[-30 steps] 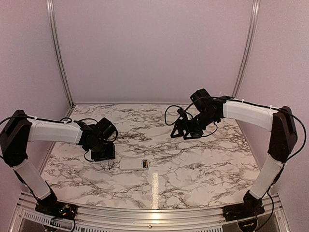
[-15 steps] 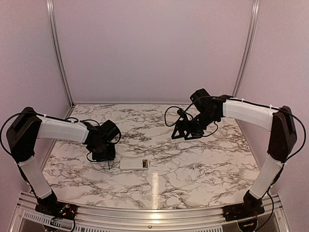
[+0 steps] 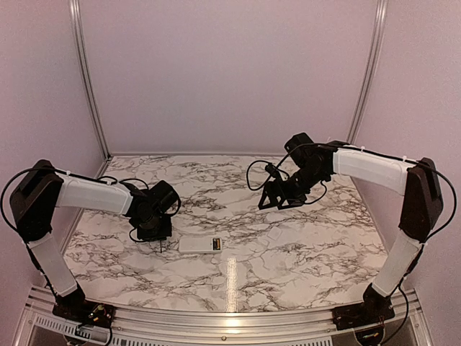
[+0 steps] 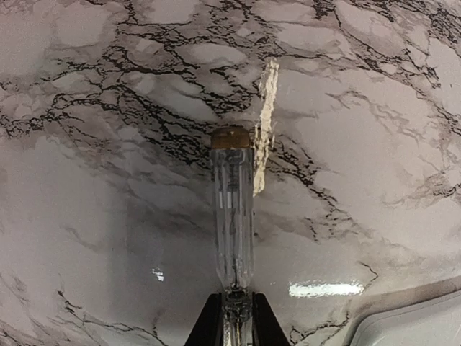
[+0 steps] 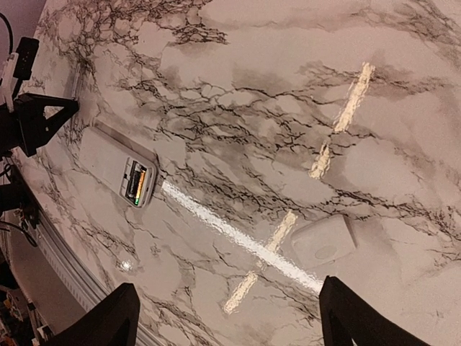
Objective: Unload the batteries from the remote control
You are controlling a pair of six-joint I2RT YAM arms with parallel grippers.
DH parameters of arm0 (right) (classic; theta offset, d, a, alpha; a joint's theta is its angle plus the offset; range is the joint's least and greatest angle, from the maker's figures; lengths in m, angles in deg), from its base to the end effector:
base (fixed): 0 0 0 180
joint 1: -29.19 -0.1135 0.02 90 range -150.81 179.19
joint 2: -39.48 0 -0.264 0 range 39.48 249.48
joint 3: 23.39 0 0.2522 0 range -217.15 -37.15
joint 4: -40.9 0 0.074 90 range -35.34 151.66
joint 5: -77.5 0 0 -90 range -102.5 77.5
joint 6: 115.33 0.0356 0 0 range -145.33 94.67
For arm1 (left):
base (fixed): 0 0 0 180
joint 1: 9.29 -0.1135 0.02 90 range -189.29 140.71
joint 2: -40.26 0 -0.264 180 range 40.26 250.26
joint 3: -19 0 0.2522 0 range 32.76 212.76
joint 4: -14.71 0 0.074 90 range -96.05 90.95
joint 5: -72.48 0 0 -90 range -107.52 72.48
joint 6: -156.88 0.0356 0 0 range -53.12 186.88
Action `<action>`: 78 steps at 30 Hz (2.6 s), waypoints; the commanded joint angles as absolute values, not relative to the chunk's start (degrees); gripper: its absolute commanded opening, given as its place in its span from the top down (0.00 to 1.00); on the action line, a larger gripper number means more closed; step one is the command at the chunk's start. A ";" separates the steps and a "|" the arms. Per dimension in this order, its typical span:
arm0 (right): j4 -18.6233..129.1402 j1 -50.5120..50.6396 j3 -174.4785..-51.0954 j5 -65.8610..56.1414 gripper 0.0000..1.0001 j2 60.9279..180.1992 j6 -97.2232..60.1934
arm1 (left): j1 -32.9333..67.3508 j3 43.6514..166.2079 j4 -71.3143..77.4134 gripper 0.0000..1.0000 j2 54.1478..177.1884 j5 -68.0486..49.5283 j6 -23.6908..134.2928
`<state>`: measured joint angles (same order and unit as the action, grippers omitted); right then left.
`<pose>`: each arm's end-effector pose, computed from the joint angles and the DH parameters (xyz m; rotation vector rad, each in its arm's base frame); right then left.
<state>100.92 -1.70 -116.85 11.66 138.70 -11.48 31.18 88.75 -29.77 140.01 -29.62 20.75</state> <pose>0.2988 0.1957 0.2517 -0.5433 2.7569 0.7847 0.2424 -0.1970 0.1427 -0.1787 2.7952 -0.0457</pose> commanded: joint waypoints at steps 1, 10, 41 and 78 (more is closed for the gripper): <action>101.42 -1.22 -118.00 10.54 0.15 138.63 -12.37 | 32.04 86.77 -27.02 0.91 139.59 -31.30 21.15; 100.78 -1.22 -118.82 12.24 0.15 138.92 -11.95 | 32.55 85.41 -19.45 0.93 129.97 -25.59 29.71; 88.61 -2.74 -119.91 39.01 0.14 132.44 8.11 | 40.61 107.79 -17.15 0.94 134.04 3.67 51.42; 97.37 -7.20 -126.56 41.15 0.53 142.18 12.60 | 46.54 111.69 -21.84 0.97 134.35 -5.91 63.34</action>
